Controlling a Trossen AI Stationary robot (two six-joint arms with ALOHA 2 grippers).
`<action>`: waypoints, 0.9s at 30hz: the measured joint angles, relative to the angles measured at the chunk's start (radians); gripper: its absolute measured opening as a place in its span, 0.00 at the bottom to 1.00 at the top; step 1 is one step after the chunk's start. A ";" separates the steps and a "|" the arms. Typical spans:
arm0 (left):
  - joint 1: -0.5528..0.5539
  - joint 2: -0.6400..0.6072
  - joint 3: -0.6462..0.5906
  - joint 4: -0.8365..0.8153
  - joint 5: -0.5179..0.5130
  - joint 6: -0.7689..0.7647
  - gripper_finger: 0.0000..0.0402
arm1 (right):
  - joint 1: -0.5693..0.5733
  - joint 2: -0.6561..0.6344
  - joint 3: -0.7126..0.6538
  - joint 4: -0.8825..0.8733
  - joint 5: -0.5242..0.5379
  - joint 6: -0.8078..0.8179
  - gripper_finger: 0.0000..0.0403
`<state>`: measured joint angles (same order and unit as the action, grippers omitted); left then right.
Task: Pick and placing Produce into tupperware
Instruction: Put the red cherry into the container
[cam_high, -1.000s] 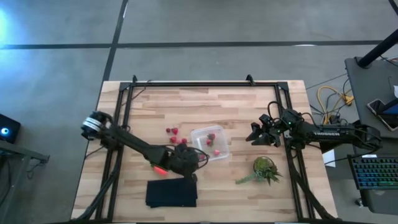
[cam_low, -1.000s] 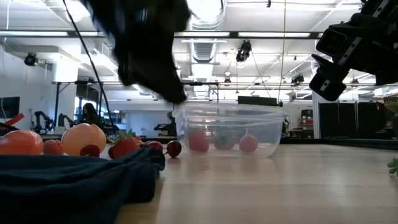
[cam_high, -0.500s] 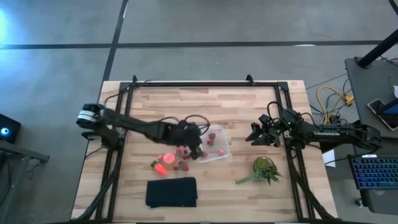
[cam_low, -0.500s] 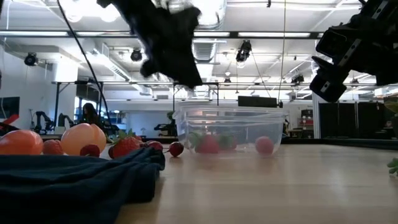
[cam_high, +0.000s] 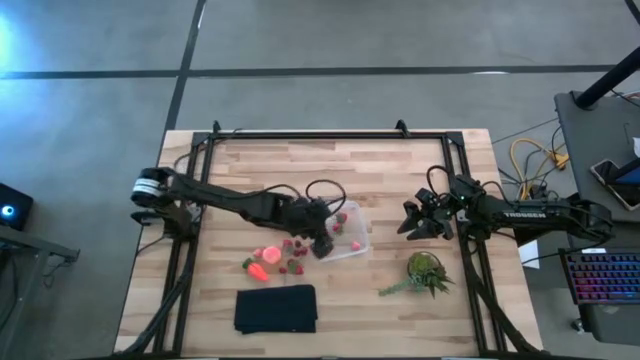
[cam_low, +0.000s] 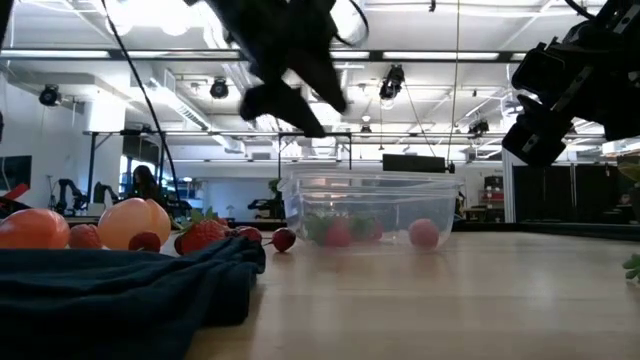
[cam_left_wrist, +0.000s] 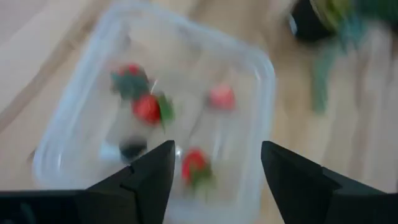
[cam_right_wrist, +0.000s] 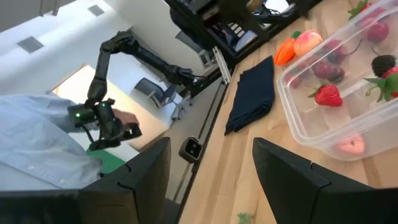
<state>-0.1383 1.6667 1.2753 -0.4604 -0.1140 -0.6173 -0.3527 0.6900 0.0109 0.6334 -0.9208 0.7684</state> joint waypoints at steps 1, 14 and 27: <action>-0.021 -0.018 -0.008 -0.018 -0.001 0.045 0.56 | 0.000 0.000 0.000 0.000 0.000 0.001 0.54; -0.166 0.062 -0.150 -0.031 -0.246 0.018 0.56 | 0.000 0.000 0.000 -0.002 0.005 0.044 0.54; -0.136 0.068 -0.321 0.244 -0.239 0.008 0.56 | 0.000 0.000 0.000 -0.002 0.032 0.095 0.54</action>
<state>-0.2741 1.7345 0.9546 -0.2162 -0.3534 -0.6094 -0.3527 0.6903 0.0109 0.6315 -0.8887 0.8632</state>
